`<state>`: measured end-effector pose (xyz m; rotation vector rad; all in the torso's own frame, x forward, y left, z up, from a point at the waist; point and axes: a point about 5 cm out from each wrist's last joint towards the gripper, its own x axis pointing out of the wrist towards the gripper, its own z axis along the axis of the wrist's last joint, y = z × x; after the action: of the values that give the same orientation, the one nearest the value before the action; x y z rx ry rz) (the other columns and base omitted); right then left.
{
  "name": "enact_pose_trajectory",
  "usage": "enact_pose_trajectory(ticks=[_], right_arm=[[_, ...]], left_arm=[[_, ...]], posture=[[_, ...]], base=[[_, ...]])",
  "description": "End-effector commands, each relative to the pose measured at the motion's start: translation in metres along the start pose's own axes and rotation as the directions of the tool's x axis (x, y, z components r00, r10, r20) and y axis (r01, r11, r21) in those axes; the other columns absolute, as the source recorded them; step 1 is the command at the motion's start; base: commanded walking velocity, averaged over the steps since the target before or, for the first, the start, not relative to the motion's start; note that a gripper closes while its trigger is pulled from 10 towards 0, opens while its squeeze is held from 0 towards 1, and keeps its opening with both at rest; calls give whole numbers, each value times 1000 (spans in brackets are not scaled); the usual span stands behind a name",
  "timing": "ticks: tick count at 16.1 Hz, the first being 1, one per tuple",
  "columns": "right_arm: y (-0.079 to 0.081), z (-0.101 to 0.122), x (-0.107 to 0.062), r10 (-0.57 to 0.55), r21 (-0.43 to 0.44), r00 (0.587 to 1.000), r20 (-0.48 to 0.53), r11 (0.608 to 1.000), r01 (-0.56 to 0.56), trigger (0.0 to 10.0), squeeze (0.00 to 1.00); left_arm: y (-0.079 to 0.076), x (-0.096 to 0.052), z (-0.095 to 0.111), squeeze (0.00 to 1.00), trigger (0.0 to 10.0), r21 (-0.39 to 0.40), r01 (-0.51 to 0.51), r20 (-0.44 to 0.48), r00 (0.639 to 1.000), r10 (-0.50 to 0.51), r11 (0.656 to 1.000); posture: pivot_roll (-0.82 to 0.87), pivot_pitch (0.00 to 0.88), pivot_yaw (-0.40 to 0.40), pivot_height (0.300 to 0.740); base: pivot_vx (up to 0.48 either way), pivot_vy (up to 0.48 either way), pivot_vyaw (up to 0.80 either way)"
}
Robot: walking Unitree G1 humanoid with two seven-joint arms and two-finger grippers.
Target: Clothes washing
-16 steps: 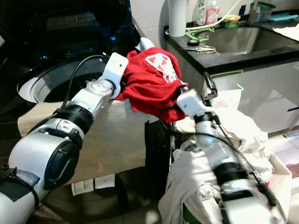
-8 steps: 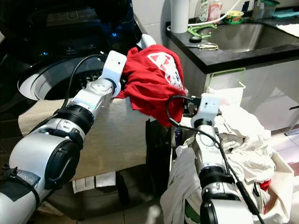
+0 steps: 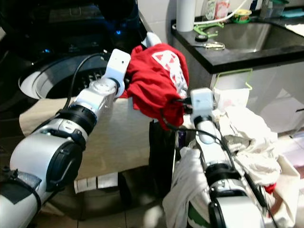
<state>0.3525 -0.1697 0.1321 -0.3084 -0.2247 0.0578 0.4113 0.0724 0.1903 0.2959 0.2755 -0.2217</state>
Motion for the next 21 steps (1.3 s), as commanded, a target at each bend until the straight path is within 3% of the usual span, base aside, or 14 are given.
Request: enact_pose_trajectory(ticks=[1, 3, 4, 6, 8, 9, 11, 12, 13, 15, 17, 19, 20, 21], right_arm=[[10, 16, 4, 56, -13, 995, 85, 998, -55, 10000, 0], [16, 24, 0, 96, 145, 992, 76, 984, -106, 10000, 0], [27, 28, -11, 176, 226, 982, 66, 956, -187, 10000, 0], [32, 30, -27, 220, 214, 973, 69, 949, -230, 10000, 0], [26, 32, -28, 197, 184, 977, 87, 960, -210, 10000, 0], [9, 38, -19, 125, 88, 985, 118, 987, -136, 10000, 0], [-11, 48, -2, 39, -19, 988, 153, 999, -36, 10000, 0], [-21, 53, 12, 11, -56, 989, 147, 998, -3, 10000, 0], [-21, 54, 15, 16, -54, 989, 144, 999, -8, 10000, 0], [-14, 53, 19, 42, -8, 991, 126, 999, -41, 10000, 0], [-6, 48, 20, 15, 211, 995, 96, 977, -35, 10000, 0], [-6, 48, 24, -9, 298, 996, 87, 954, -17, 10000, 0], [-12, 48, 29, -35, 317, 996, 78, 948, 9, 10000, 0], [-24, 51, 36, -78, 277, 994, 83, 960, 52, 10000, 0]], left_arm=[[-19, -3, -65, 0, 10000, -30, 67, -242, 967, -73, 997], [-20, -2, -63, 0, 10000, -36, 75, -236, 968, -81, 997], [-21, -2, -62, 0, 10000, -39, 77, -233, 969, -84, 996], [-21, -2, -62, 0, 10000, -44, 78, -233, 969, -86, 996], [-22, -2, -61, 0, 10000, -46, 81, -232, 969, -89, 996], [-25, -2, -60, 0, 10000, -46, 88, -229, 969, -96, 995], [-28, -2, -58, 0, 10000, -43, 98, -222, 969, -105, 994], [-30, -2, -57, 0, 10000, -40, 103, -220, 969, -109, 994], [-30, -2, -56, 0, 10000, -39, 105, -218, 970, -111, 994], [-30, -2, -54, 0, 10000, -38, 107, -214, 970, -112, 994], [-28, -2, -55, 0, 10000, -38, 103, -215, 971, -109, 994], [-26, -2, -56, 0, 10000, -40, 98, -217, 971, -104, 994], [-26, -2, -56, 0, 10000, -42, 97, -217, 971, -104, 994], [-28, -2, -55, 0, 10000, -44, 99, -216, 971, -106, 994]], posture=[[-53, 0, 101, 740], [-51, 0, 96, 740], [-55, 0, 93, 740], [-67, 0, 97, 740], [-77, 0, 104, 740], [-83, 0, 112, 740], [-88, 0, 121, 740], [-84, 0, 120, 740], [-84, 0, 120, 740], [-69, 0, 111, 740], [-61, 0, 106, 740], [-59, 0, 107, 740], [-61, 0, 110, 740], [-62, 0, 111, 740]], base=[[0, 0, 0], [0, 0, 0], [0, 0, 0], [0, 0, 0], [0, 0, 0], [0, 0, 0], [0, 0, 0], [0, 0, 0], [0, 0, 0], [0, 0, 0], [0, 0, 0], [0, 0, 0], [0, 0, 0], [0, 0, 0]])
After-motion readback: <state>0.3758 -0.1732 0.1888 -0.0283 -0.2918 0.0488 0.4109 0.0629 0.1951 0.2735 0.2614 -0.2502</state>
